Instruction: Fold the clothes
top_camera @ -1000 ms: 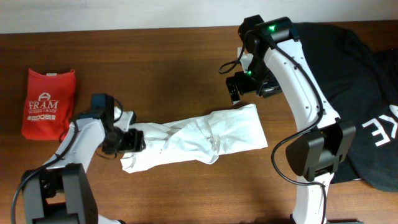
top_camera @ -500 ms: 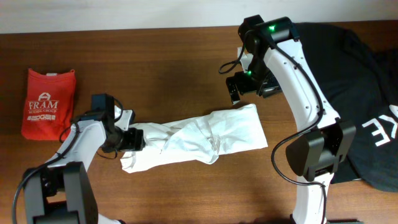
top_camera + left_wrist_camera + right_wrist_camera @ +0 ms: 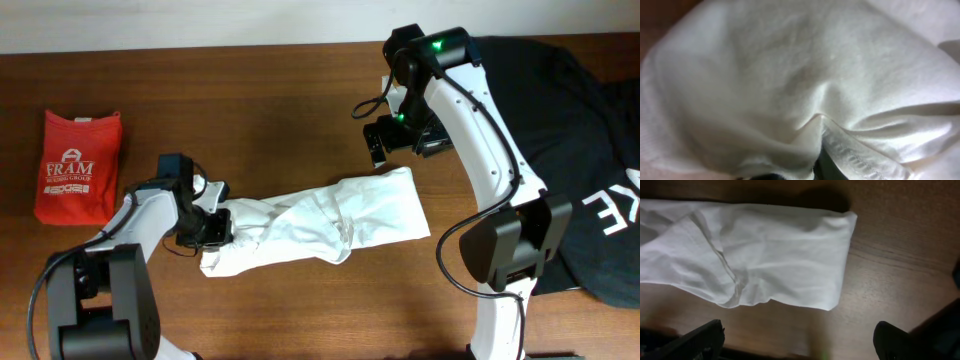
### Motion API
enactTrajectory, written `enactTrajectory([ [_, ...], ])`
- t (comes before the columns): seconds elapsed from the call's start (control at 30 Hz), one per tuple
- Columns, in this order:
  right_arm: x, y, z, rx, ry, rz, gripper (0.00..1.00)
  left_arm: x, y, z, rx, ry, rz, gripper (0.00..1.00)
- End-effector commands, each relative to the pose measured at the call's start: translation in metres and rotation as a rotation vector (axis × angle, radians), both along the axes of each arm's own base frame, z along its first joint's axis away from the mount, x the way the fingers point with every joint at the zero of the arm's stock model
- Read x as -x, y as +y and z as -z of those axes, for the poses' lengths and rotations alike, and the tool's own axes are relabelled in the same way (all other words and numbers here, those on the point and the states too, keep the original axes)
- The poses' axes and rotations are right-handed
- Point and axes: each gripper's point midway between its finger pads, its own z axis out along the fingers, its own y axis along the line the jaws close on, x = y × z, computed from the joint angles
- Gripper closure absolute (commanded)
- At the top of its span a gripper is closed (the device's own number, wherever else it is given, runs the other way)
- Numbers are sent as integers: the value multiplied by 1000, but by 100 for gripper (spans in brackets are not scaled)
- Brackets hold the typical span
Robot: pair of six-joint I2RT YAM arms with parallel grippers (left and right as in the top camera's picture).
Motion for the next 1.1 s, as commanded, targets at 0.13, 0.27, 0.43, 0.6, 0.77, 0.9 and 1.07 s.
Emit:
enactTrajectory([
  [0.13,-11,-42,-2,81,-25,73,1,-41,62,-33,-139,-22,-194,87],
  [0.27,-17,-75,-2,97,-27,119,1,-67,103,-73,-215,-88,-276,86],
  [0.43,-19,-106,-2,85,-22,183,1,-82,120,-123,-236,-135,-312,85],
  [0.6,-20,-114,-2,59,-20,216,1,-78,76,-155,-183,-96,-252,85],
  [0.77,-20,-113,-1,59,-18,214,1,-80,-2,-167,-125,-108,-98,85],
  [0.9,-20,-113,-1,60,-15,213,1,-67,-77,-139,-140,-42,108,85],
  [1.07,-20,-113,-1,59,-15,213,1,-55,-118,-118,-118,16,185,85],
])
